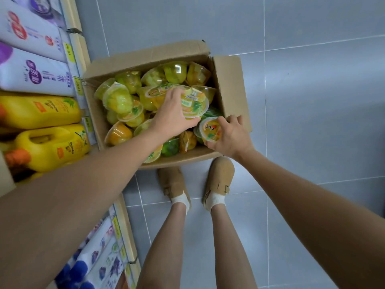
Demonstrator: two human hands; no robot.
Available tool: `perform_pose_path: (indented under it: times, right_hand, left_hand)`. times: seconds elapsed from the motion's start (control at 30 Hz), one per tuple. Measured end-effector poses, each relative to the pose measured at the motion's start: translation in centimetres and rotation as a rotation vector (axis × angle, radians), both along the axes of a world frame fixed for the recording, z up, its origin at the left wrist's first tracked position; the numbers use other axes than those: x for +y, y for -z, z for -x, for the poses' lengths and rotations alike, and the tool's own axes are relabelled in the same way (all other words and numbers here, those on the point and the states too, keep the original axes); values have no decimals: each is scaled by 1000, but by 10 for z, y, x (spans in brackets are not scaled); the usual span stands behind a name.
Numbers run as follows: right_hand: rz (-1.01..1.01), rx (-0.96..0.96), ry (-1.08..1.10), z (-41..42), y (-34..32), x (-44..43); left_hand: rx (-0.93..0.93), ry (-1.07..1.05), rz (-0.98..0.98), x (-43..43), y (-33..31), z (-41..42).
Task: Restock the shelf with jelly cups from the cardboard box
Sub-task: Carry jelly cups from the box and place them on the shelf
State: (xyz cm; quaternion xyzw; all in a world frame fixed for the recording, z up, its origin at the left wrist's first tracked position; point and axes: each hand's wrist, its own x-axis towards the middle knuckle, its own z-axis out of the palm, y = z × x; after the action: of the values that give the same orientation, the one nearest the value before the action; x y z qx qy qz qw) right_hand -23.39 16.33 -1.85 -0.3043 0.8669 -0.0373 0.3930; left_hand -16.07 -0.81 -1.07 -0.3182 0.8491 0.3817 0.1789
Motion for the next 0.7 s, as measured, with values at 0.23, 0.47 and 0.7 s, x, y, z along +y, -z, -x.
perform_pose_path:
  times: [0.23,0.47,0.7]
  right_hand:
    - [128,-146,279,15,-102,3]
    - [216,-182,371,23,-226,22]
    - [284,-214,613,19,-355,65]
  left_hand:
    - [-79,-11,-40,11,-97,-33]
    - [-64,-46,-46,29,-224,-26]
    - [-12,32,-90,54,-349,-6]
